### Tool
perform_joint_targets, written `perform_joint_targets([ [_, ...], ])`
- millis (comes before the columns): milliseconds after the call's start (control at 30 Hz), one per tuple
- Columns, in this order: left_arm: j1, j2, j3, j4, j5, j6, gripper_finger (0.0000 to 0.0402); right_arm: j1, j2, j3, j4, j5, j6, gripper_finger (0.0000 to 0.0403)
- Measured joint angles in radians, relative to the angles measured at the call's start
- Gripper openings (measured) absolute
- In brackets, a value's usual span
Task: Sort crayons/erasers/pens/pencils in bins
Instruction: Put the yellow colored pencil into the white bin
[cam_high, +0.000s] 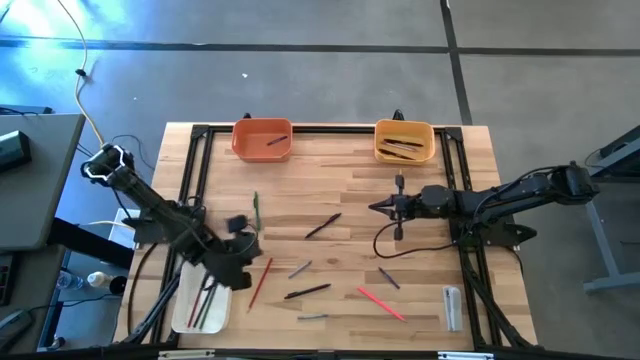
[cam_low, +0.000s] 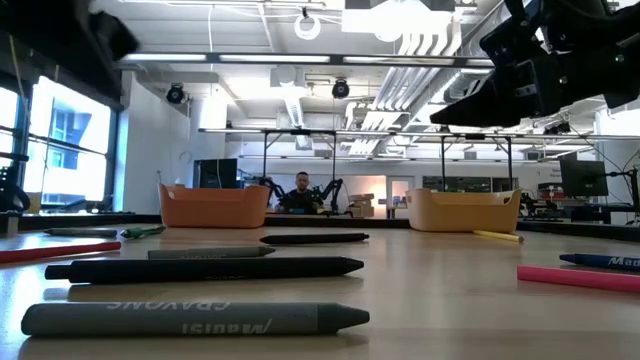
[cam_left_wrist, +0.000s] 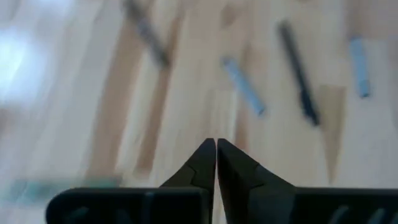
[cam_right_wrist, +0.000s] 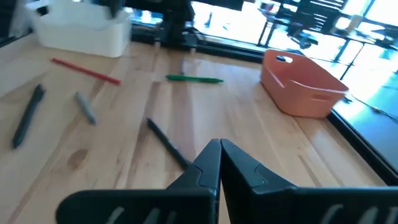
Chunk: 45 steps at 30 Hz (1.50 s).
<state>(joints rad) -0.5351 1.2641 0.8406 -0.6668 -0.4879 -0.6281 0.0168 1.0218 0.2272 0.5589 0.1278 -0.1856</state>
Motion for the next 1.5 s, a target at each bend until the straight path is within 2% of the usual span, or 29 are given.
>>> perform_joint_targets([
  [100, 0.087, -0.021, -0.116, 0.287, 0.109, 0.244, 0.0007, 0.029, 0.000, 0.000, -0.002, 0.081, 0.013, 0.0000],
  [200, 0.176, -0.022, -0.216, 0.523, 0.229, 0.416, 0.0001, 0.076, 0.000, 0.000, -0.011, 0.142, 0.025, 0.0000],
  [333, 0.275, -0.007, -0.320, 0.799, 0.364, 0.568, 0.0001, 0.126, 0.000, 0.004, -0.050, 0.207, 0.077, 0.0000],
  [433, 0.323, -0.006, -0.385, 0.949, 0.445, 0.613, 0.0001, 0.157, 0.000, 0.044, -0.180, 0.288, 0.152, 0.0000],
  [633, 0.361, -0.006, -0.496, 1.189, 0.462, 0.704, 0.0000, 0.221, 0.000, 0.151, -0.453, 0.473, 0.356, 0.0000],
  [767, 0.390, -0.005, -0.578, 1.402, 0.461, 0.770, 0.0000, 0.218, 0.000, 0.207, -0.679, 0.495, 0.580, 0.0000],
  [900, 0.451, -0.005, -0.663, 1.598, 0.486, 0.760, 0.0000, 0.162, 0.000, 0.218, -0.880, 0.511, 0.875, 0.0009],
  [1100, 0.571, -0.006, -0.692, 1.659, 0.609, 0.685, 0.0000, 0.051, 0.043, 0.217, -1.044, 0.489, 1.141, 0.0075],
  [1267, 0.625, -0.005, -0.689, 1.674, 0.634, 0.664, 0.0000, -0.034, 0.149, 0.217, -1.029, 0.412, 1.176, 0.0132],
  [1367, 0.644, -0.005, -0.688, 1.704, 0.634, 0.656, 0.0000, -0.075, 0.221, 0.217, -1.022, 0.412, 1.183, 0.0143],
  [1500, 0.669, -0.005, -0.680, 1.718, 0.634, 0.631, 0.0000, -0.118, 0.297, 0.217, -0.978, 0.379, 1.173, 0.0136],
])
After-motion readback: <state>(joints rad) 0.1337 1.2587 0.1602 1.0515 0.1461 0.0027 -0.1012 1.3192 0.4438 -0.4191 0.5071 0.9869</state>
